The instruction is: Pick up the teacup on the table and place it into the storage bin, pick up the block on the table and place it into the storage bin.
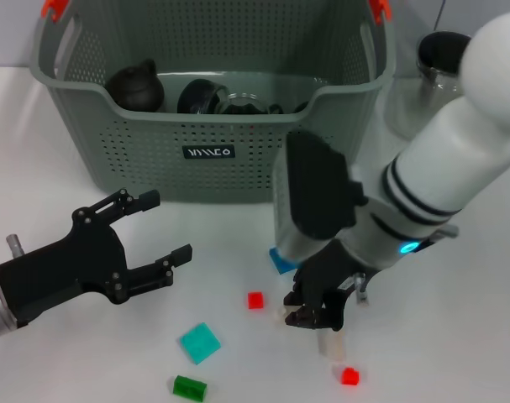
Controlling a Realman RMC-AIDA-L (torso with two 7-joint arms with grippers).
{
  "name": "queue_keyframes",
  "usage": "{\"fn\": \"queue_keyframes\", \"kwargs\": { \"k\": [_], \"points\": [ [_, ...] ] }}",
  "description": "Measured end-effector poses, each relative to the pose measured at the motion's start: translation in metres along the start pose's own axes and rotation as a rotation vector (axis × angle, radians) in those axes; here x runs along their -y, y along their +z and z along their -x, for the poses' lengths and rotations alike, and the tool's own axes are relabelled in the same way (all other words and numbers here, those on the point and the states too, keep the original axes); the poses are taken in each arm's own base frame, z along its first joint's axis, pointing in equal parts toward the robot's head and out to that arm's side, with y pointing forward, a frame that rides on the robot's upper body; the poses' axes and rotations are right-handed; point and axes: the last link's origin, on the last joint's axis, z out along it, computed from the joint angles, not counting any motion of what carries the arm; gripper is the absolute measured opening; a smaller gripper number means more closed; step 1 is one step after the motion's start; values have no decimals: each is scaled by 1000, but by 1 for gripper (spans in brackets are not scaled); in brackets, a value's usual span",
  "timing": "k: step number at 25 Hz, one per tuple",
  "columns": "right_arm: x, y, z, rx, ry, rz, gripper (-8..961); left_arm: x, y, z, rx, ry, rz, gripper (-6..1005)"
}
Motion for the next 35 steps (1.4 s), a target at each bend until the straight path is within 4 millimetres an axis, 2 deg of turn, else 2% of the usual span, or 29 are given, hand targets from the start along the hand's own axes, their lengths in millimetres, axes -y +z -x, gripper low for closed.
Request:
{"fn": "queue_keyframes", "kwargs": {
  "k": [7,10,13,14,15,16,18,19,20,25,28,32,35],
  "points": [
    [-2,-62,-2,63,83,-6,201,0,-13,8,42,-5,-45,828],
    [-6,-104,7,138,91,-55,202,-2,-18,11,62,-7,-52,828],
    [-9,-143,26,290,88,-113,202,-2,-18,11,61,-10,-50,828],
    [-5,-166,40,424,109,-155,202,-2,-15,10,55,-9,-42,828],
    [-5,-166,40,424,109,-155,202,-2,-15,10,55,-9,-42,828],
    [2,-176,46,494,137,-191,202,-2,-13,10,53,-9,-37,828],
    [20,-192,53,608,208,-275,203,-2,-9,8,45,-10,-25,828],
    [40,-199,56,667,280,-349,203,-2,-6,7,36,-11,-14,828],
    [40,-199,56,667,280,-349,203,-2,-6,7,36,-11,-14,828],
    [83,-200,51,638,385,-513,224,-1,-3,5,29,-7,-4,828],
    [99,-194,45,594,413,-585,256,-1,-3,5,27,-7,-3,828],
    [100,-190,44,580,385,-620,382,-2,-3,5,25,-7,-4,828],
    [83,-189,42,637,309,-576,476,-2,-3,5,23,-8,-5,828]
  ]
}}
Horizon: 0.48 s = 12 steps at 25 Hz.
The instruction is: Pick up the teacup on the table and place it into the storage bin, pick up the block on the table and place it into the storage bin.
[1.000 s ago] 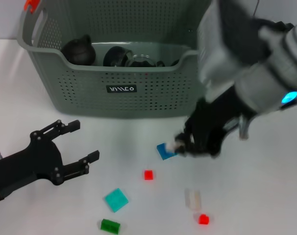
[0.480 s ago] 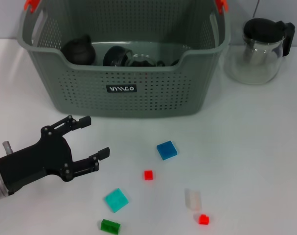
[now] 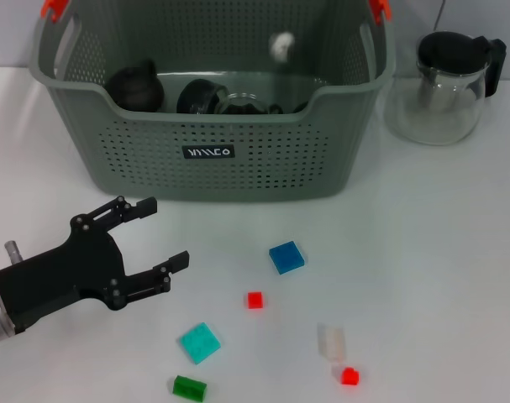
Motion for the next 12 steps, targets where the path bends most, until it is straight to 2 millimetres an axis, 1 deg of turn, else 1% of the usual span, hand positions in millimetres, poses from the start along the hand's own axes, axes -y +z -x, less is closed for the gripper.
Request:
{"fn": "queue_keyframes", "kwargs": {
  "k": [1,5,8,12],
  "points": [
    [-7,-5,-2,29,-6,41,508,0,0,0,-2,0,1,828],
    [-34,-29,-30,89,-14,231,676,1,1,-2,-8,5,3,828],
    [-52,-46,-62,54,-7,356,792,2,1,-3,-10,7,3,828],
    [-68,-63,-103,-29,7,464,941,2,1,-3,-11,8,4,828]
  ]
}}
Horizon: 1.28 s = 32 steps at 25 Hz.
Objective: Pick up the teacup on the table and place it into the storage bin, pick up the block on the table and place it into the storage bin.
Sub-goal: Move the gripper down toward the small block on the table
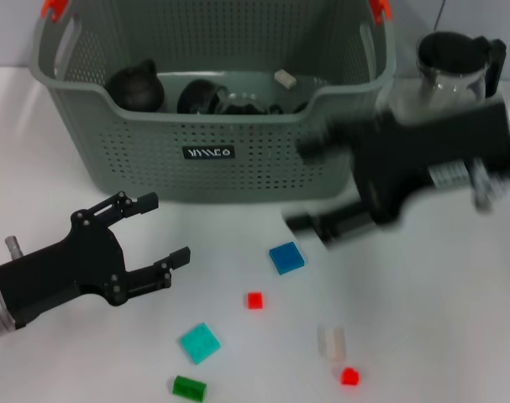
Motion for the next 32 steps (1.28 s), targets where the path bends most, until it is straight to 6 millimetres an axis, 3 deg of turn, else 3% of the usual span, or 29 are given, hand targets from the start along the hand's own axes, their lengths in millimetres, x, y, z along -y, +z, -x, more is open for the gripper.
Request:
{"fn": "queue_keyframes", "kwargs": {
  "k": [6,10,17,32],
  "points": [
    [-18,-1,-48,-182,86,94,945,-1,1,0,0,0,7,828],
    [-13,11,-66,-279,142,74,944,-2,2,0,1,-2,11,828],
    [-9,49,-86,-376,113,46,943,-3,2,1,3,-7,11,828],
    [-11,86,-106,-527,48,42,933,-4,1,2,4,-8,10,828]
  ]
}}
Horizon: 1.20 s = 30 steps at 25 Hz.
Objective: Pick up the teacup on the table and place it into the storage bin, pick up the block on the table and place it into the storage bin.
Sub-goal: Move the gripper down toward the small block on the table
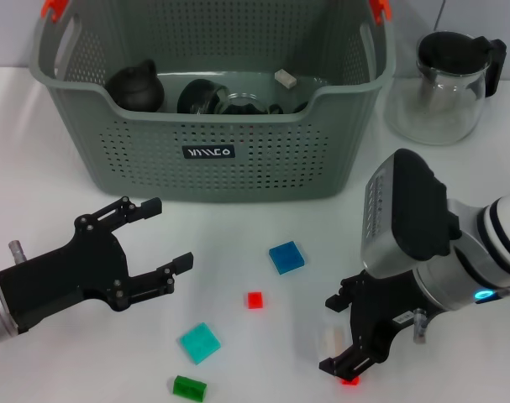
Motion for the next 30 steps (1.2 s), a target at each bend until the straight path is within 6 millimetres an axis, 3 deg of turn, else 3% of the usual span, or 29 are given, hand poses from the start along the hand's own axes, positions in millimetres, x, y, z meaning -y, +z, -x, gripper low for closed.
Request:
{"fn": "queue_keyframes", "kwargs": {
  "k": [14,17,30],
  "points": [
    [-2,7,1,-50,-27,2,886,0,0,0,-1,0,0,828],
    [-1,7,2,-48,-29,-3,706,0,0,0,1,0,-1,828],
    [-3,9,3,-87,-42,-3,510,0,-1,1,1,-3,-7,828]
  ]
}}
